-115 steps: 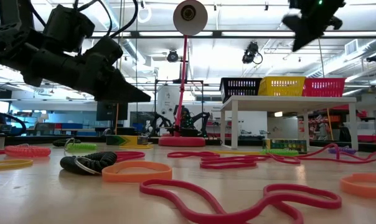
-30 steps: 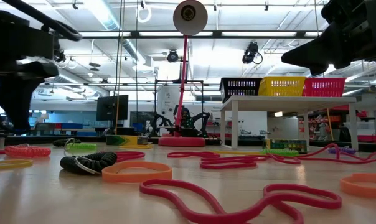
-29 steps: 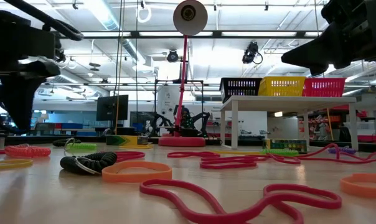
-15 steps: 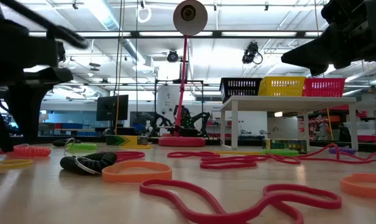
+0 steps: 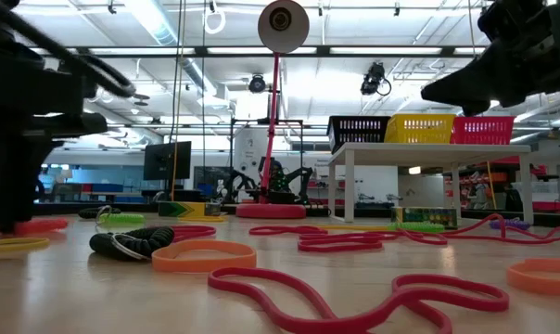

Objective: Pick & Place Office Desk Supplies
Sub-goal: Put the orange spring keychain into the red bin

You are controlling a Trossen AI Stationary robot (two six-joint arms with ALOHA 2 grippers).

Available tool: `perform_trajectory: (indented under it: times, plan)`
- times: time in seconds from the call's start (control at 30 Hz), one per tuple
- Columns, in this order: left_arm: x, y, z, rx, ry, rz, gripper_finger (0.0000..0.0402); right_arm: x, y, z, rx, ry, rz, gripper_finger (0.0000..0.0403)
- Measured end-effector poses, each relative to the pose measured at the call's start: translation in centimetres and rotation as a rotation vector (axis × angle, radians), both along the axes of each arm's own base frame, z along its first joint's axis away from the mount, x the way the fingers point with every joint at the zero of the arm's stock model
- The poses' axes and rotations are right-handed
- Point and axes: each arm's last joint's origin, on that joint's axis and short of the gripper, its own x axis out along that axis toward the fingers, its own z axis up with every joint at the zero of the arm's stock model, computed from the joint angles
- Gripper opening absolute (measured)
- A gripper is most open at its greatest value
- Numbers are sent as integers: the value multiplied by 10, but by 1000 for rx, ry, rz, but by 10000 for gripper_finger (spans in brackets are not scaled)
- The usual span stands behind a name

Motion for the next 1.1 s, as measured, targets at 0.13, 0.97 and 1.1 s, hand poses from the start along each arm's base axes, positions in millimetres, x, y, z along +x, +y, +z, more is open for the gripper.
perform_trajectory:
  times: [0.13,0.97,1.1]
  plan:
    - [-1,3,16,-18,-80,0,11,-4,-1,-8,44,10,6,51]
    - [100,120,17,-439,-1007,-372,10,40,25,-22,-11,55,187,91]
    - [107,127,7,-450,-1007,-376,10,70,38,-23,-92,89,165,136]
